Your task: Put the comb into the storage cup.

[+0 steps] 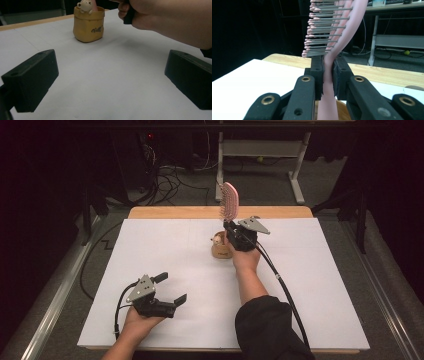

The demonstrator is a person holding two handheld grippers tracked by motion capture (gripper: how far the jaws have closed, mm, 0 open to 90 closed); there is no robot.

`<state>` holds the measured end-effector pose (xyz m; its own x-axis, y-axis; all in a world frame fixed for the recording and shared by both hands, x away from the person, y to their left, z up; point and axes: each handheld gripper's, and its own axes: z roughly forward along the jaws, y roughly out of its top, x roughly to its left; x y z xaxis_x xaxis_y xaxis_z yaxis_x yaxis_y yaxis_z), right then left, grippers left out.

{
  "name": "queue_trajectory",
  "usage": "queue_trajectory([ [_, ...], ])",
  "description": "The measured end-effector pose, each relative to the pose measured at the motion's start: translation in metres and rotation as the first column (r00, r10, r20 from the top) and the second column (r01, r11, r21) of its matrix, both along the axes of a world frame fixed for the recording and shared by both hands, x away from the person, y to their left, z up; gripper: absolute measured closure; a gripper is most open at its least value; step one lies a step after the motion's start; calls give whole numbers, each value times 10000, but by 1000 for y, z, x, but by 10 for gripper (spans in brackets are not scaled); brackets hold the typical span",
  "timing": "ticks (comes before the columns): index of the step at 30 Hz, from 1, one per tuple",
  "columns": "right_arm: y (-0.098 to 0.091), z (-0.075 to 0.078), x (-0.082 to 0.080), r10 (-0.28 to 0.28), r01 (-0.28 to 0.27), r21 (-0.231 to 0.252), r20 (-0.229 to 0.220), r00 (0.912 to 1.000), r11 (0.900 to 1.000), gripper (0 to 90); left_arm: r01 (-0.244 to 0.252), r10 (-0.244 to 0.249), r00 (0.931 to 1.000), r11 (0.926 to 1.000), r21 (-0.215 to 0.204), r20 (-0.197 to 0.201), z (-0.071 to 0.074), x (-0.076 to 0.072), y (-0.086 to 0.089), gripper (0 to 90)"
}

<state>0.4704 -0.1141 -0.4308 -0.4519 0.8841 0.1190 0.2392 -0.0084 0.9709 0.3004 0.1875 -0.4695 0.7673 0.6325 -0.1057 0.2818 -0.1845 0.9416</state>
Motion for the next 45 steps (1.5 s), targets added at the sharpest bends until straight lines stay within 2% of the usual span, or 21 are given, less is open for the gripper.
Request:
queue_trajectory([
  [9,-2,-8,0,-29,29,5,-224,9997,10000,816,2,-2,10000,10000,-11,0,0,0,0,0],
  [16,-4,-15,0,-45,55,241,-408,9992,9997,816,-2,2,10000,10000,-14,-6,0,0,-1,0],
  [25,-3,-15,-2,-38,54,345,-458,9989,9994,816,14,-15,10000,10000,-14,-42,0,0,-1,0],
  [34,-5,-21,-2,-150,174,330,-718,9973,9993,814,67,-67,10000,10000,34,-23,-1,0,-2,0],
  [45,-9,-21,-1,-172,201,383,-744,9971,9991,804,121,-120,9999,9999,123,-113,-2,1,-4,0],
])
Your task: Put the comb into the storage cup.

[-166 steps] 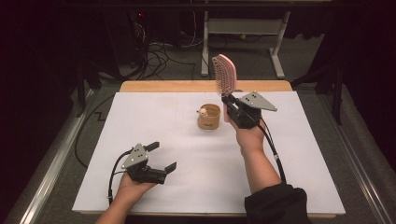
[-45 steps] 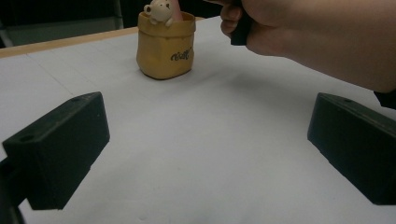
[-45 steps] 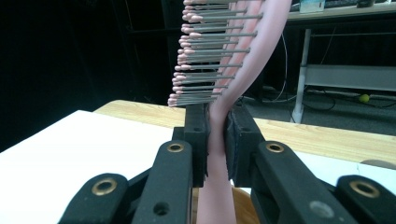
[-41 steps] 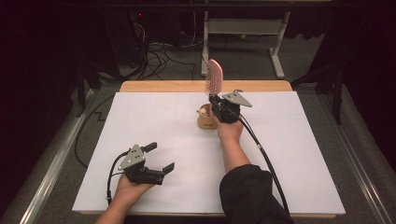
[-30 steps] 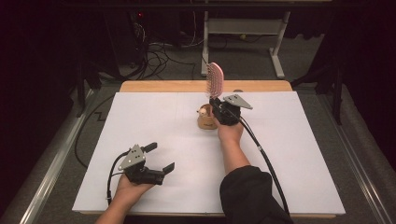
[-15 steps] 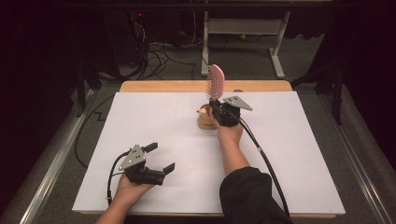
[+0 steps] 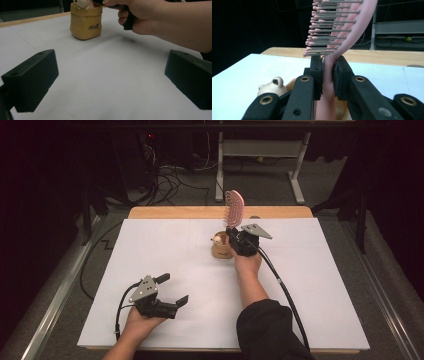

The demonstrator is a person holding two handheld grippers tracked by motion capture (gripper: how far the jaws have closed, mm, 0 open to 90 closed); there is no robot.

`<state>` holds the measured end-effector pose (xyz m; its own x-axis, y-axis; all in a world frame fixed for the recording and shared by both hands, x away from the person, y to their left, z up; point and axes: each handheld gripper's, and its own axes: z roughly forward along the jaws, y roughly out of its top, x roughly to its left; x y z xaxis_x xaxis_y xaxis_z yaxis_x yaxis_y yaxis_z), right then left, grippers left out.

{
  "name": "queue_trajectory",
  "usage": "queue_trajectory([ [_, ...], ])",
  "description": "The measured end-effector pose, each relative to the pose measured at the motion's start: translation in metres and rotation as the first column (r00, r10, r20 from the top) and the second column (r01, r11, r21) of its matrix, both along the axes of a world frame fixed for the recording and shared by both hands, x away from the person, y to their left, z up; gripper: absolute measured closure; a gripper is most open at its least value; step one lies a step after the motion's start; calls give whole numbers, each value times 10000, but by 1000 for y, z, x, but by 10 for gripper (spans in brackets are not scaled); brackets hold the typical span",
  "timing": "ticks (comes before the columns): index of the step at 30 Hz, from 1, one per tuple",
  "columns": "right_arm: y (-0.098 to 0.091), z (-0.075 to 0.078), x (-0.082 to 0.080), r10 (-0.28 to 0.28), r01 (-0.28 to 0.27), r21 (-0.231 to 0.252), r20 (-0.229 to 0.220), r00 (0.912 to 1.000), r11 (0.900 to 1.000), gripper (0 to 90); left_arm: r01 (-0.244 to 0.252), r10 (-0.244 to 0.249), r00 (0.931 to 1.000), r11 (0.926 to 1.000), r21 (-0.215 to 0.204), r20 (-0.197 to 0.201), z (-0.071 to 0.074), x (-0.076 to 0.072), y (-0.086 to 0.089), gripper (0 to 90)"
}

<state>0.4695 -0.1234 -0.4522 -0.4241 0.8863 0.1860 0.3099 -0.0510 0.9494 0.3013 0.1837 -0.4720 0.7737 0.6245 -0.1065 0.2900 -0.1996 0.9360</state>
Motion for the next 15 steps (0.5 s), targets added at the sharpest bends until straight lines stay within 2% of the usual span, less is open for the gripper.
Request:
queue_trajectory([
  [15,-8,0,4,-266,267,40,-290,9992,9996,776,-18,18,10000,10000,-40,24,1,0,1,0],
])
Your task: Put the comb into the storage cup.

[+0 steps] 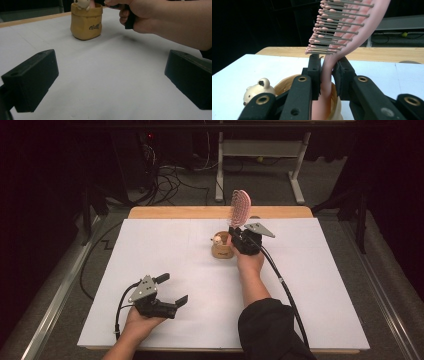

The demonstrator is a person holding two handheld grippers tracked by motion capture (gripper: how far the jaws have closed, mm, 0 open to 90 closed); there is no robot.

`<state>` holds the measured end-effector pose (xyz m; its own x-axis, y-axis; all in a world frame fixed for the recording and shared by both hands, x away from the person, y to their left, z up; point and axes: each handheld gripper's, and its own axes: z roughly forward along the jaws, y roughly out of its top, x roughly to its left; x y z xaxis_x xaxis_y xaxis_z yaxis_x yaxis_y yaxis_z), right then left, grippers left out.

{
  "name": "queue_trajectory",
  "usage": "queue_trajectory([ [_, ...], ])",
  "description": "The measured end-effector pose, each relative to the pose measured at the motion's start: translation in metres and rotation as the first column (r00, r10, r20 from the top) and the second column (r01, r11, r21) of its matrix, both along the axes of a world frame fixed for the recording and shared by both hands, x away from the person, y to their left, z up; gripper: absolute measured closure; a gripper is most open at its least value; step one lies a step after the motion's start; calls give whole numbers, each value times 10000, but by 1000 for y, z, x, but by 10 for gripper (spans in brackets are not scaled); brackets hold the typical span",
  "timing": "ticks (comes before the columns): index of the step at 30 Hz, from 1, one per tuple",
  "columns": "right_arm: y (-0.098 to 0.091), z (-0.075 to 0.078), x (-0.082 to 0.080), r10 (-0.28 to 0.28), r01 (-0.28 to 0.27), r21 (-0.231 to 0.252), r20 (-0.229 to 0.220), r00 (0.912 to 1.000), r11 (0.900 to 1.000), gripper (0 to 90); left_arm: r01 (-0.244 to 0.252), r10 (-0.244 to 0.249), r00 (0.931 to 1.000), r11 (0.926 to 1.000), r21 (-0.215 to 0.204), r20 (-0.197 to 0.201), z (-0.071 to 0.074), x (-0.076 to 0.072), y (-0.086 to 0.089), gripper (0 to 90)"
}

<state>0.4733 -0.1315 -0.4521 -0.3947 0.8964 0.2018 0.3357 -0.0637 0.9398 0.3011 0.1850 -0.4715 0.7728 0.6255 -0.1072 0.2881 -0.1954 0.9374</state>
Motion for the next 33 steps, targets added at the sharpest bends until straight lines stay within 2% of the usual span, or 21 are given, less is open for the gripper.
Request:
queue_trajectory([
  [18,-4,0,0,-97,96,-51,-236,9997,9999,744,34,-34,10000,10000,15,-70,-1,0,0,0],
  [27,-4,0,0,-101,98,-139,-185,9998,9999,737,41,-41,10000,10000,32,-65,-1,0,0,0],
  [33,-5,-1,1,-101,97,-143,-313,9995,9999,704,38,-38,10000,10000,36,-77,-1,0,0,0],
])
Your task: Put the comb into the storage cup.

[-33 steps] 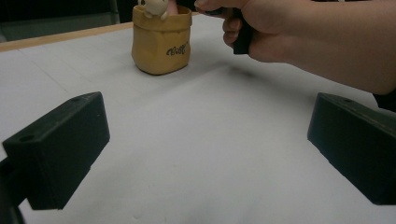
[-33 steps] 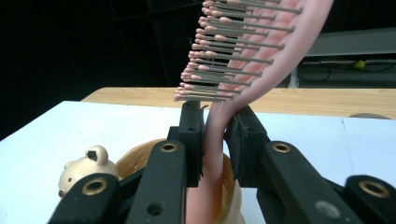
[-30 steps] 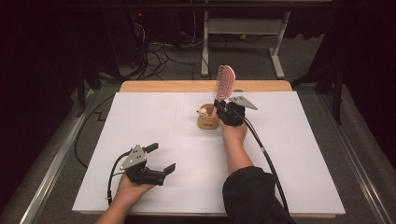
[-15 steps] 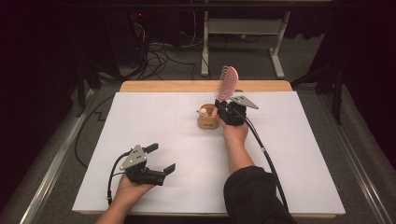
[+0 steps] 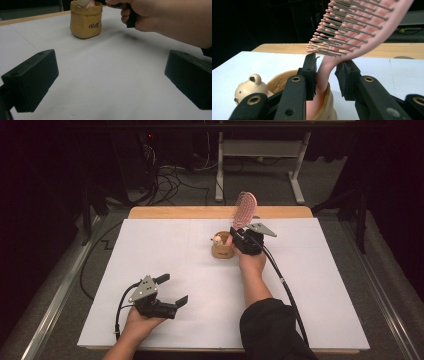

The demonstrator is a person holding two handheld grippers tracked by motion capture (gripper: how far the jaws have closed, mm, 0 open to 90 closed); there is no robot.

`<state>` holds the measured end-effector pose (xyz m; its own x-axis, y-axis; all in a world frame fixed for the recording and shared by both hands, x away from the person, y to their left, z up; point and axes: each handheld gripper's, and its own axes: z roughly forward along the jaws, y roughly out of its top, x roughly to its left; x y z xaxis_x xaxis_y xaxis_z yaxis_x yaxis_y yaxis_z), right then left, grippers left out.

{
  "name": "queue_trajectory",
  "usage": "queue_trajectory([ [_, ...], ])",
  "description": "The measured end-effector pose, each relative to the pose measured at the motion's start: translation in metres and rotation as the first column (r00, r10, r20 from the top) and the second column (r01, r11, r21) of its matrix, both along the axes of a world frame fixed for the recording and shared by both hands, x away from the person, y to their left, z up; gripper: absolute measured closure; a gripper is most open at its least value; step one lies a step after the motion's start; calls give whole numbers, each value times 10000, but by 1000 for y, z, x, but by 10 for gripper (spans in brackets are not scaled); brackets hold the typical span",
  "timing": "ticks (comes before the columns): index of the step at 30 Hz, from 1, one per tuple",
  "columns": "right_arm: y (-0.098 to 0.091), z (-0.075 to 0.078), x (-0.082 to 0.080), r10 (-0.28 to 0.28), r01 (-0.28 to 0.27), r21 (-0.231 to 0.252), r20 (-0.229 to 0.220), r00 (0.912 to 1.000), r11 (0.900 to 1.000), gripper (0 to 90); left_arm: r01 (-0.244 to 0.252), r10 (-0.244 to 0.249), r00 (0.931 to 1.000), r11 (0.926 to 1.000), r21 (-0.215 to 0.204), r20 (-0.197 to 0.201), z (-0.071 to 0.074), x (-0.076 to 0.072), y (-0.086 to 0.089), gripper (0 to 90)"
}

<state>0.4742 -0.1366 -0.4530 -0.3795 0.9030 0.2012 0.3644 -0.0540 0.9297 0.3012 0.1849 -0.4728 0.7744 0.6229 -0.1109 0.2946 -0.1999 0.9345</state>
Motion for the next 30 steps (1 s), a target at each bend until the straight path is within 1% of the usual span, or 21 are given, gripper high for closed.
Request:
queue_trajectory([
  [14,1,-1,0,56,-57,-119,-37,10000,9999,672,-2,2,10000,10000,-4,19,0,0,0,0],
  [23,1,-1,0,200,-201,-50,-101,9997,9998,610,-18,18,10000,10000,72,33,0,0,0,0],
  [30,-1,0,0,278,-280,-147,-138,9995,9995,564,-45,45,10000,10000,71,23,0,0,1,0],
])
